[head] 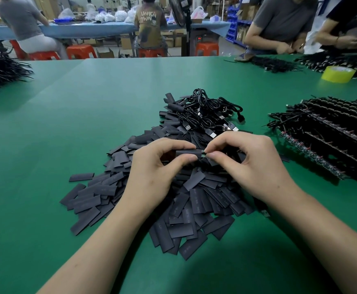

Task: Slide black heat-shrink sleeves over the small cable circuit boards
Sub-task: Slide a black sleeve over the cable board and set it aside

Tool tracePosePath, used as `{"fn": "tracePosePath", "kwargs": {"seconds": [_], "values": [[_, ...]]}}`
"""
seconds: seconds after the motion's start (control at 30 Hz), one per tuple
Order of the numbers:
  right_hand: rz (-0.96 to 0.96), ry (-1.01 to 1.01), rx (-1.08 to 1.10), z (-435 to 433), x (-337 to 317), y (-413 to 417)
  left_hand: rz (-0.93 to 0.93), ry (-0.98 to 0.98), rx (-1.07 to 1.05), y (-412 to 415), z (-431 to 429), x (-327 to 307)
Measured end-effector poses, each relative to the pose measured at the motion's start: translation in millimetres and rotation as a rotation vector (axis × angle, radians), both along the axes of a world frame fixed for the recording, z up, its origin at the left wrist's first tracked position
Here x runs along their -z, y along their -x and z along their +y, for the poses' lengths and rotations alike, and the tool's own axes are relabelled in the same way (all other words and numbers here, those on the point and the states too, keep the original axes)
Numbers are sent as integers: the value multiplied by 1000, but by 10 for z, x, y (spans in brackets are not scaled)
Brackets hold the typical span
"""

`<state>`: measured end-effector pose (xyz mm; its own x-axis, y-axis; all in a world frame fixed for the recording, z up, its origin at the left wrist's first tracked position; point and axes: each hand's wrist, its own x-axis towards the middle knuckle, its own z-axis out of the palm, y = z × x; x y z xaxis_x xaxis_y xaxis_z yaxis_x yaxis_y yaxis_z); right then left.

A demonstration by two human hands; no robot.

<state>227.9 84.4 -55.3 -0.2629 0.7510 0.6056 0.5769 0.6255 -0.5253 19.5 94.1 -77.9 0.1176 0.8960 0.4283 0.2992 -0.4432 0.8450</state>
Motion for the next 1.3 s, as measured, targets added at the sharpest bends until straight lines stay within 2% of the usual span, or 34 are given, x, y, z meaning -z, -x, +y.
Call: {"fn": "tracePosePath", "kwargs": {"seconds": [0.2, 0.4, 0.63, 0.87, 1.1, 1.2, 1.3], "values": [[-11, -44, 12, -5, 0, -8, -52, 71, 32, -21, -19, -8], [-60, -80, 6, -1, 31, 13, 5, 60, 58, -36, -25, 2], [69, -8, 49, -13, 26, 27, -50, 7, 24, -43, -31, -9], [-45, -55, 134, -13, 47, 31, -77, -22, -2, -51, -32, -25], [-140, -73, 110, -23, 72, 64, 21, -110, -27, -43, -41, -33], [-121, -58, 118, -28, 67, 74, 43, -163, -79, -54, -50, -36], [-73, -55, 157, -28, 62, 77, -68, -162, -190, -52, -60, -46]]}}
